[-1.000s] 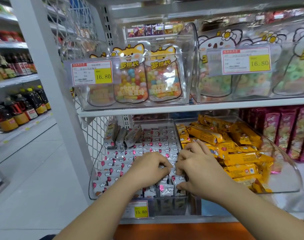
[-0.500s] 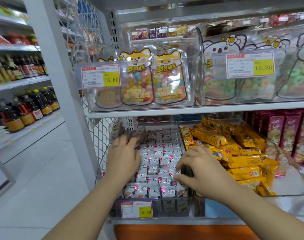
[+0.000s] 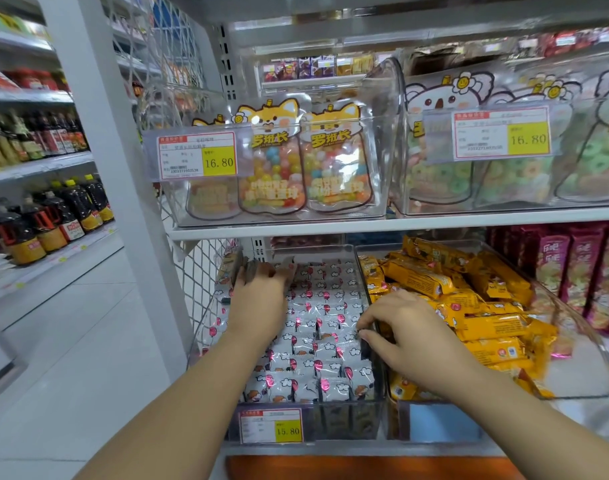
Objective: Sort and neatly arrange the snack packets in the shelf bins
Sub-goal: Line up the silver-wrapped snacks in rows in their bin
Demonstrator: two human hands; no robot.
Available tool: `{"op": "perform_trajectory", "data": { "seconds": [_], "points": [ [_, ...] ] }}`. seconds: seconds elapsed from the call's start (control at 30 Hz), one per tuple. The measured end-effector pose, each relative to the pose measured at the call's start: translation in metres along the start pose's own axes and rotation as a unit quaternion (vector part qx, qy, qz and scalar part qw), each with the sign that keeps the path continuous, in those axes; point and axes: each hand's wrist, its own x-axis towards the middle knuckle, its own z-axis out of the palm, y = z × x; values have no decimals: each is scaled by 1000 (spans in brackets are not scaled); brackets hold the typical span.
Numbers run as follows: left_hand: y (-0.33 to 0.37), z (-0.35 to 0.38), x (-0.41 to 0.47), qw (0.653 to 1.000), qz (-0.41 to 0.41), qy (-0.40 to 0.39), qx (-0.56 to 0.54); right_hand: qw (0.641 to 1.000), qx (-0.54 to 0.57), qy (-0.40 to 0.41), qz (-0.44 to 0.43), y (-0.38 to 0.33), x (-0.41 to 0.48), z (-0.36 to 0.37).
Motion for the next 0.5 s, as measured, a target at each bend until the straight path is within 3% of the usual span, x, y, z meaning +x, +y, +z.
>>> {"op": "perform_trajectory", "data": {
  "seconds": [0.13, 0.3, 0.4, 0.5],
  "points": [
    [8, -17, -18, 983, -41, 9, -179, 999, 21, 18, 14, -1, 1, -4],
    [13, -33, -48, 949, -41, 79, -303, 989, 113, 40, 91, -6, 4, -8],
    [25, -42, -65, 928, 9, 123, -350, 957, 243, 56, 146, -9, 7, -10],
    [33, -46, -75, 912, 117, 168, -355, 913, 348, 47, 207, -7, 11, -10]
  ]
}}
